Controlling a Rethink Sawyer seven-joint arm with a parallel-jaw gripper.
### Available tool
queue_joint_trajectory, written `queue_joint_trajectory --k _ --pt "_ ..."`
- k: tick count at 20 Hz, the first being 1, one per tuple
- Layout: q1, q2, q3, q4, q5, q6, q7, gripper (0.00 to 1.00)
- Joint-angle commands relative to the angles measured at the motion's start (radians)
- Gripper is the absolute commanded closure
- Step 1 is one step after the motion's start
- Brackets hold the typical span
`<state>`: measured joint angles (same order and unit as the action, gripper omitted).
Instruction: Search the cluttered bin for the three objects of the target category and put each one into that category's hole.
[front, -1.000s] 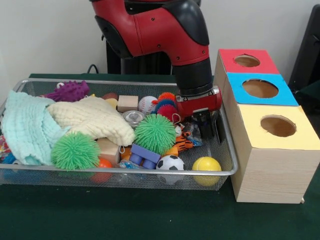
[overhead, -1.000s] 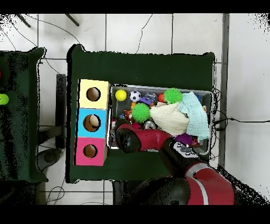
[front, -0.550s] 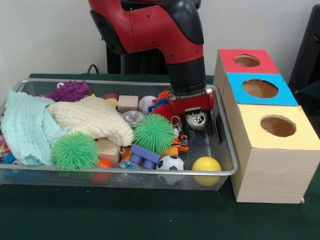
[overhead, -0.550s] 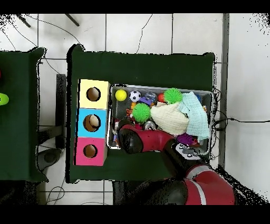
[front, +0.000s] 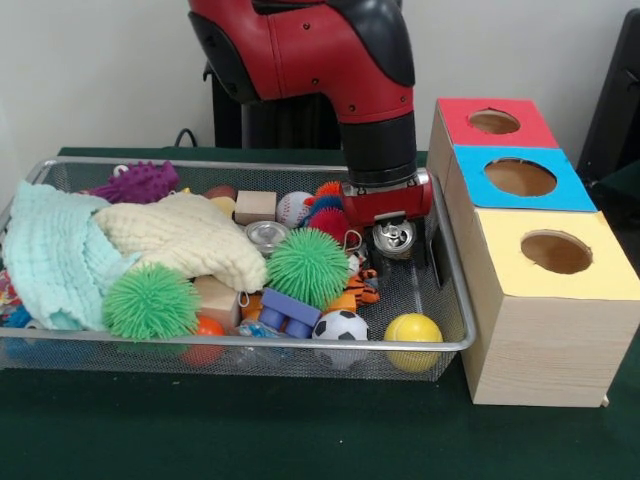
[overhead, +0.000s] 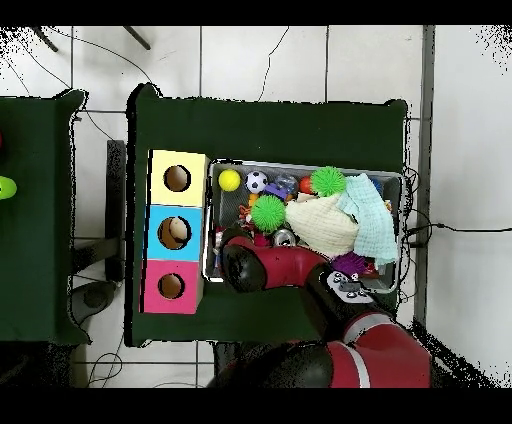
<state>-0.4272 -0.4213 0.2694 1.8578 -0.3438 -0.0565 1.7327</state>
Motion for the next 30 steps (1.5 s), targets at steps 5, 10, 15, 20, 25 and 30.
queue_joint_trajectory --k 5,10,15,20,25,30 --pt "0.164 -0.022 -0.168 -0.065 0.068 0.218 0.114 0.00" --pt "0.282 -0.002 -0.356 -0.142 0.097 0.223 0.130 0.00" --pt "0.380 0.095 -0.494 -0.222 0.154 0.131 0.174 0.00" --pt "0.464 0.167 -0.612 -0.260 0.252 0.066 0.219 0.00" --pt "0.467 0.186 -0.621 -0.255 0.289 0.012 0.206 0.00" --pt "0.450 0.209 -0.606 -0.263 0.317 0.018 0.185 0.00"
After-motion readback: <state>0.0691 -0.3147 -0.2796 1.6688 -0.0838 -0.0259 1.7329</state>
